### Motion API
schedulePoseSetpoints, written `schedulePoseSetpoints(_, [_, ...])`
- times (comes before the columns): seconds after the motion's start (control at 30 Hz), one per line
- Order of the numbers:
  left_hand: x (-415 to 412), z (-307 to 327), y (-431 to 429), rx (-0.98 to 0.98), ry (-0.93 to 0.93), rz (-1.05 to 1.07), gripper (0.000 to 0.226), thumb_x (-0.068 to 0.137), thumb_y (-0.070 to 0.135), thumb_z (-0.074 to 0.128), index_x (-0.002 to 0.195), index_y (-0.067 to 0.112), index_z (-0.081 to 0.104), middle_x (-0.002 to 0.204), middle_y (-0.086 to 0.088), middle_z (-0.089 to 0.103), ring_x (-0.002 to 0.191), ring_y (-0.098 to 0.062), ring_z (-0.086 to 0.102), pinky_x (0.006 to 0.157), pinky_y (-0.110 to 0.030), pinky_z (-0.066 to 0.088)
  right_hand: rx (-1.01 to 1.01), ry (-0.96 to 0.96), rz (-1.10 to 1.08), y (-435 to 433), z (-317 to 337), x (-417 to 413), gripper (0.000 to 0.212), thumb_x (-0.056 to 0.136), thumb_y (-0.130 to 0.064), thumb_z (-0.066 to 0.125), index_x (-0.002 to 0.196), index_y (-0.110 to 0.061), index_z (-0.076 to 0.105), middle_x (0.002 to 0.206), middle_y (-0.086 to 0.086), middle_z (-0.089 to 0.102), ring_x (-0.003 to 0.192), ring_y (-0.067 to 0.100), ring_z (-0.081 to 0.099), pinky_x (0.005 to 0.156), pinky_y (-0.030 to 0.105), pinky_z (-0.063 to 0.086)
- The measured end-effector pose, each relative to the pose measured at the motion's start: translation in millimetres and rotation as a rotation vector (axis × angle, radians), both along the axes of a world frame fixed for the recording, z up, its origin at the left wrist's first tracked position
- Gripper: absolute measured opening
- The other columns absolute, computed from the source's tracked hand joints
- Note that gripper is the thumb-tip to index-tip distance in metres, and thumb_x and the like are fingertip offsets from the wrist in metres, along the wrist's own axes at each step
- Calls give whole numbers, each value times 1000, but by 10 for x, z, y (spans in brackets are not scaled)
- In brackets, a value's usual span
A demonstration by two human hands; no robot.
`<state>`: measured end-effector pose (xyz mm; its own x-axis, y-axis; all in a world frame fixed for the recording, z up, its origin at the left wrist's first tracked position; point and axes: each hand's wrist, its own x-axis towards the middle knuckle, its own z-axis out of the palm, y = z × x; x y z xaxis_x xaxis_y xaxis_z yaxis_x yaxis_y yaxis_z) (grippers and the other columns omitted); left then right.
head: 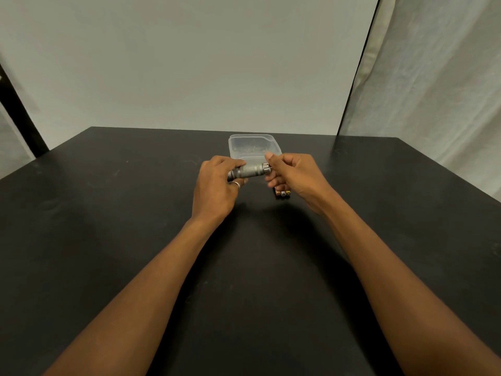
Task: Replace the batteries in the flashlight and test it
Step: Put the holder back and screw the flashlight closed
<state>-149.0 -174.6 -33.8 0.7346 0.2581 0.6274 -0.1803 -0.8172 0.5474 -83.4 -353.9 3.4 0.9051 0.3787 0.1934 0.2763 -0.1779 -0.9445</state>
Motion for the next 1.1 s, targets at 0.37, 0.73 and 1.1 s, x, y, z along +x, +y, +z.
schedulePoseSetpoints(0.37, [-9,21,-3,-31,-2,-20,38,84,14,81,120,19,73,115,-2,69,104,-22,57,87,-22,39,-62,43,-7,-2,-12,9,42,95,-48,68,88,-7,75,68,3,73,57,9,66,53,21,53])
schedulePoseSetpoints(0.73, [-4,23,-18,-37,-4,-43,39,83,17,82,121,17,72,114,-1,68,101,-13,53,87,-20,38,-98,-79,-172,58,-34,-15,45,94,-59,62,89,-15,70,80,3,76,62,8,73,56,22,57])
schedulePoseSetpoints(1.1, [-6,31,-5,-37,19,-24,37,84,15,82,120,18,74,115,-2,69,104,-20,57,87,-21,37,-8,-63,79,-28,5,11,22,94,-12,73,116,-8,72,105,13,75,91,18,73,72,31,64])
